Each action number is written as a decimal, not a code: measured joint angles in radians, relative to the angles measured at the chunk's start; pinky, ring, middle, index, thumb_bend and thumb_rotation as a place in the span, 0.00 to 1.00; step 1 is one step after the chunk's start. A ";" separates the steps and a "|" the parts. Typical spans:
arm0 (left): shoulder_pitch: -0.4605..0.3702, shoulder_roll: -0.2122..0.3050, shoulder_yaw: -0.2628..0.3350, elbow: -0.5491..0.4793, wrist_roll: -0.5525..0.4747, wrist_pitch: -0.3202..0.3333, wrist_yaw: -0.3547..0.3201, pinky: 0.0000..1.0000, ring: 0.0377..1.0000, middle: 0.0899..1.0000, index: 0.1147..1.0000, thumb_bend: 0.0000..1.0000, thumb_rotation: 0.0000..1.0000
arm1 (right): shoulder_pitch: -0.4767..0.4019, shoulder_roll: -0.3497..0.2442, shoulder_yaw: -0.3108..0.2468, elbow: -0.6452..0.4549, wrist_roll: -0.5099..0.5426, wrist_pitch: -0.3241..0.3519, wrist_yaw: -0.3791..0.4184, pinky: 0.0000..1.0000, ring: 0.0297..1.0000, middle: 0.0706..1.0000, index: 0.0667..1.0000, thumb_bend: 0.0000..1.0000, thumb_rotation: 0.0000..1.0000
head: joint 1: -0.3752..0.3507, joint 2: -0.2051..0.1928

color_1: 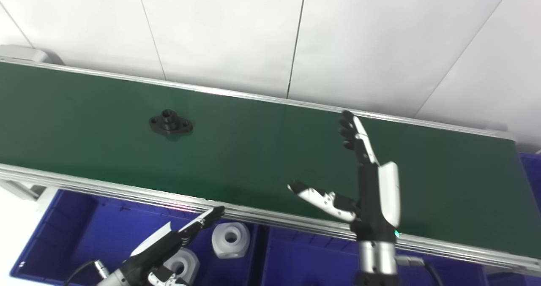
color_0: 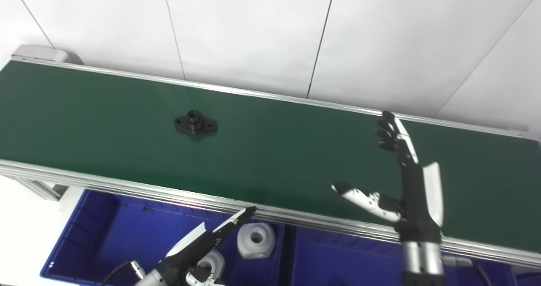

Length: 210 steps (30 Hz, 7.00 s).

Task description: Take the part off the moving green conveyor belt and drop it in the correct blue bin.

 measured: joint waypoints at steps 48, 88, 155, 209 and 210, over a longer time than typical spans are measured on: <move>0.029 0.049 -0.013 -0.033 0.036 -0.002 -0.067 0.99 1.00 1.00 1.00 0.95 0.44 | -0.375 -0.083 0.138 0.202 -0.161 0.222 0.133 0.73 0.82 0.86 0.89 0.85 0.48 | 0.014 -0.127; -0.018 0.049 -0.037 0.049 0.035 -0.003 -0.044 1.00 1.00 1.00 1.00 0.96 0.46 | -0.540 -0.150 0.233 0.486 -0.160 0.222 0.175 0.77 0.82 0.83 0.90 0.85 0.37 | -0.063 -0.160; 0.006 0.049 -0.043 0.018 0.019 -0.003 -0.033 1.00 1.00 1.00 1.00 0.98 0.45 | -0.673 -0.296 0.566 0.690 -0.534 0.188 0.166 0.17 0.21 0.35 0.47 0.52 0.00 | -0.086 -0.092; -0.009 0.052 0.001 -0.059 -0.052 0.014 -0.108 0.99 1.00 1.00 1.00 0.96 0.47 | 0.205 -0.066 0.129 -0.184 -0.416 0.383 0.258 0.12 0.16 0.43 0.44 0.53 0.00 | -0.052 0.090; -0.008 0.052 0.002 -0.066 -0.051 0.018 -0.108 0.98 1.00 1.00 1.00 0.96 0.47 | 0.220 -0.072 0.128 -0.185 -0.413 0.383 0.258 0.13 0.16 0.43 0.44 0.53 0.00 | -0.054 0.097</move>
